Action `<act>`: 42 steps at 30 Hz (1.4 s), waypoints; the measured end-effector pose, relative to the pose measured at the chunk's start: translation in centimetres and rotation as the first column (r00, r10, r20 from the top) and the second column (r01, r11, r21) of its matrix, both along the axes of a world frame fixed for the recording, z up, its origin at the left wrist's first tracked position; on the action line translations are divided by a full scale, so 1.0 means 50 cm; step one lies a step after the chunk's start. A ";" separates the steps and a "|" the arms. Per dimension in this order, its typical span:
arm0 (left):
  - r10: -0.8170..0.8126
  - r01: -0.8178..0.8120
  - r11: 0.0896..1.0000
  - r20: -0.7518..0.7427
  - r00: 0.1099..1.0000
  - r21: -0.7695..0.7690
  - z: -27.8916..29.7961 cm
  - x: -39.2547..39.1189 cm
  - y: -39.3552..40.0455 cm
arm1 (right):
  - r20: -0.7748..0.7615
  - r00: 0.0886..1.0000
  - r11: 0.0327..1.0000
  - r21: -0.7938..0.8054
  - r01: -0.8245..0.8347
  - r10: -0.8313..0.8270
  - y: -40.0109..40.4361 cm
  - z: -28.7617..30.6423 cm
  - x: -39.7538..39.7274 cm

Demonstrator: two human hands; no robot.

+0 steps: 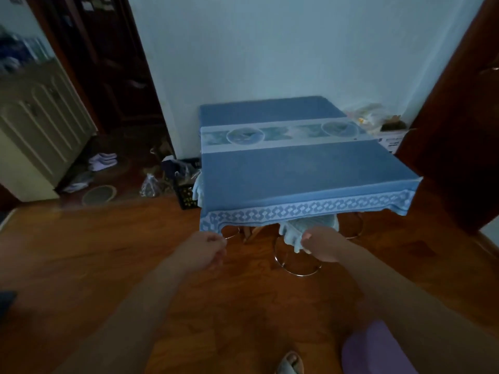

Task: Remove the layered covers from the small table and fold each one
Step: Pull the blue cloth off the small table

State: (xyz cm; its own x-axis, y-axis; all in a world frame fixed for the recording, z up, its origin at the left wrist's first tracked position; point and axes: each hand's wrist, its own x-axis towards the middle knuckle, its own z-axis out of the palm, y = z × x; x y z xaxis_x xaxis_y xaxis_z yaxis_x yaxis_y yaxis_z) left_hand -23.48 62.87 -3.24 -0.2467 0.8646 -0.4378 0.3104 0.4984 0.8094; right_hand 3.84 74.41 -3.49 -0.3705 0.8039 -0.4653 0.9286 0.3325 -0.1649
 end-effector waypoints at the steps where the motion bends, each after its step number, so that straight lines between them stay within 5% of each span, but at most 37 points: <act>1: 0.040 -0.039 0.999 0.027 0.999 -0.020 -0.020 -0.015 0.033 | -0.001 1.000 1.000 -0.009 -0.001 0.001 0.047 -0.008 -0.015; 8: 0.392 -0.336 0.914 0.287 0.874 -0.226 -0.176 -0.084 0.112 | -0.242 0.956 0.986 -0.054 0.160 -0.168 0.253 -0.076 -0.161; 12: 0.632 -0.467 0.775 0.531 0.564 -0.426 -0.304 -0.136 0.158 | -0.266 0.941 0.976 -0.119 0.182 -0.208 0.294 -0.150 -0.243; 19: 0.812 -0.556 0.554 0.548 0.198 -0.620 -0.543 -0.247 0.341 | -0.303 0.811 0.866 -0.208 0.456 -0.500 0.375 -0.310 -0.356; 24: 0.788 -0.609 0.384 0.590 -0.176 -0.694 -0.622 -0.260 0.397 | -0.282 0.739 0.791 -0.240 0.563 -0.612 0.381 -0.383 -0.377; 27: 0.731 -0.633 0.335 0.617 -0.293 -0.698 -0.611 -0.259 0.366 | -0.227 0.711 0.743 -0.286 0.605 -0.666 0.363 -0.368 -0.378; 33: 0.648 -0.679 0.428 0.727 -0.228 -0.596 -0.518 -0.260 0.260 | -0.136 0.619 0.610 -0.425 0.669 -0.774 0.339 -0.370 -0.320; 37: 0.646 -0.751 0.362 0.729 -0.225 -0.553 -0.428 -0.249 0.217 | -0.092 0.507 0.476 -0.520 0.710 -0.857 0.317 -0.404 -0.268; 42: 0.728 -0.906 0.326 0.684 0.058 -0.270 -0.285 -0.238 0.229 | -0.053 -0.094 -0.012 -0.812 0.584 -0.994 0.281 -0.416 -0.229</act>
